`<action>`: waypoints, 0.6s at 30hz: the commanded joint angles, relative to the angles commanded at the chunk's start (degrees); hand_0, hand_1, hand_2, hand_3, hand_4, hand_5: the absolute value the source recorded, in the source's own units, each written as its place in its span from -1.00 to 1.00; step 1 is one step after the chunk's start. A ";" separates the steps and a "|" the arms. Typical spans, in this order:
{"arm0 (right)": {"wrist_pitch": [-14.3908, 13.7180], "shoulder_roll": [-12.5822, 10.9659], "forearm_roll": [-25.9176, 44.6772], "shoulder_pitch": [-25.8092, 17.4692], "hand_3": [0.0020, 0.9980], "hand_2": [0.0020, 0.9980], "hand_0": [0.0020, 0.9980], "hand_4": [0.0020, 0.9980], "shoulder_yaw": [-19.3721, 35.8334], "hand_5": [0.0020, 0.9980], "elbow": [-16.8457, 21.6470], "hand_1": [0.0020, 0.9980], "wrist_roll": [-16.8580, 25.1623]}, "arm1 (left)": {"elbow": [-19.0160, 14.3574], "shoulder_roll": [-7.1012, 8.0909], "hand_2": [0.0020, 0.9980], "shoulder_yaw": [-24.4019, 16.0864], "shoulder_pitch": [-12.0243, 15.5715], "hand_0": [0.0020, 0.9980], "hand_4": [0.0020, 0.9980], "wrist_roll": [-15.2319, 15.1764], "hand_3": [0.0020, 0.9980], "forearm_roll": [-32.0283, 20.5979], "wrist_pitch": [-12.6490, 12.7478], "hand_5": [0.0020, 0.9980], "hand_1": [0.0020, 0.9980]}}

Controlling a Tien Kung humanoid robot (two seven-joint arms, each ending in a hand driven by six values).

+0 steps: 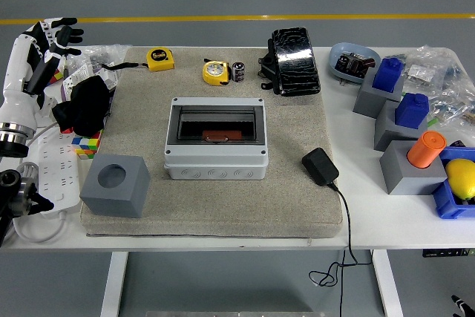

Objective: Fetch the battery,place it into the box,close the lid of the box

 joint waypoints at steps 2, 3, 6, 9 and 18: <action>-0.14 -0.06 -0.08 -0.05 0.11 0.35 0.32 0.93 0.21 -0.07 0.03 0.34 -0.04 | -0.05 -0.08 0.28 -0.29 0.08 -0.03 1.00 0.03 0.37 0.06 0.01 0.74 0.25; -0.14 -0.08 -0.08 -0.06 0.11 0.35 0.33 0.93 0.21 -0.06 0.04 0.34 -0.07 | -0.04 -0.12 0.28 -0.36 0.09 -0.03 1.00 0.07 0.37 0.08 -0.01 0.74 0.25; -0.14 -0.09 -0.10 -0.13 0.11 0.35 0.33 0.93 0.26 -0.06 0.02 0.34 -0.16 | -0.09 -0.22 0.28 -0.48 0.14 -0.03 1.00 0.14 0.37 0.14 -0.05 0.74 0.25; -0.10 0.04 -0.12 -0.26 0.11 0.35 0.32 0.94 0.27 -0.06 -0.01 0.34 -0.21 | -0.17 -0.25 0.28 -0.59 0.27 -0.03 1.00 0.19 0.37 0.16 -0.08 0.74 0.24; -0.41 0.05 -0.14 0.01 0.11 0.35 0.32 0.94 0.39 -0.05 0.09 0.34 -0.02 | -0.27 -0.26 0.28 -0.78 0.11 -0.02 1.00 0.42 0.37 0.28 -0.30 0.74 0.24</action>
